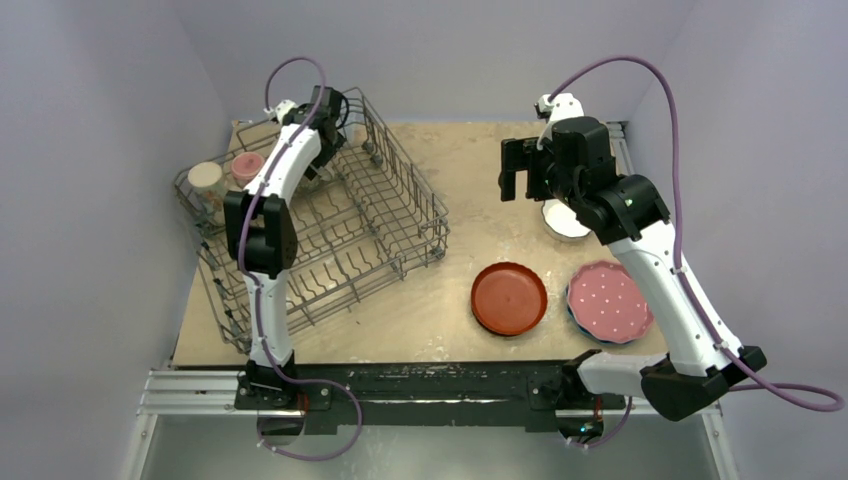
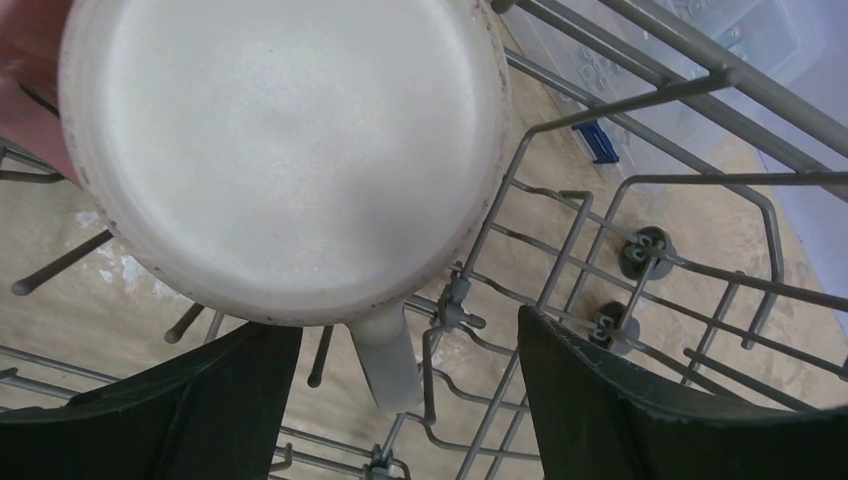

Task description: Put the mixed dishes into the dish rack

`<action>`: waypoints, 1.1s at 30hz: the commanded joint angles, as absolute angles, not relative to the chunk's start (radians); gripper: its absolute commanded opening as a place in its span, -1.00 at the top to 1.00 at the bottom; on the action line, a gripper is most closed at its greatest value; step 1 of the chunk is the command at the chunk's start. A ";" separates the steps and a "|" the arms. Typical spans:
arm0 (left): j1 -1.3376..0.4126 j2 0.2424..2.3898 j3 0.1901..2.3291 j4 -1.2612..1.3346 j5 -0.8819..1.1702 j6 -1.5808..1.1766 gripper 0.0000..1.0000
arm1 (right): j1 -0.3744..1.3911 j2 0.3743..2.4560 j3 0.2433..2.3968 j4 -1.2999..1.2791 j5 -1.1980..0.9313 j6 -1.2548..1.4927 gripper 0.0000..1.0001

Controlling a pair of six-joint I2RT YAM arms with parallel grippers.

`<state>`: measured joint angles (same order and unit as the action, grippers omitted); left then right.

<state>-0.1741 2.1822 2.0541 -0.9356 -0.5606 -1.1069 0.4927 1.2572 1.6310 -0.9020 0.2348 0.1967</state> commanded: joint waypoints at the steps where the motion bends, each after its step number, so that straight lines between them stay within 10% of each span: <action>1: -0.163 2.109 2.101 -0.918 -0.463 -1.099 -0.59 | 0.500 1.239 1.659 -0.865 0.211 0.197 -0.98; 12: -0.158 1.871 2.058 -1.007 -0.213 -1.037 -0.77 | 0.500 1.181 1.609 -0.863 0.151 0.229 -0.98; 33: -0.155 0.987 1.231 -0.861 0.597 -0.903 -0.79 | 0.483 1.151 1.169 -0.879 0.111 0.540 -0.98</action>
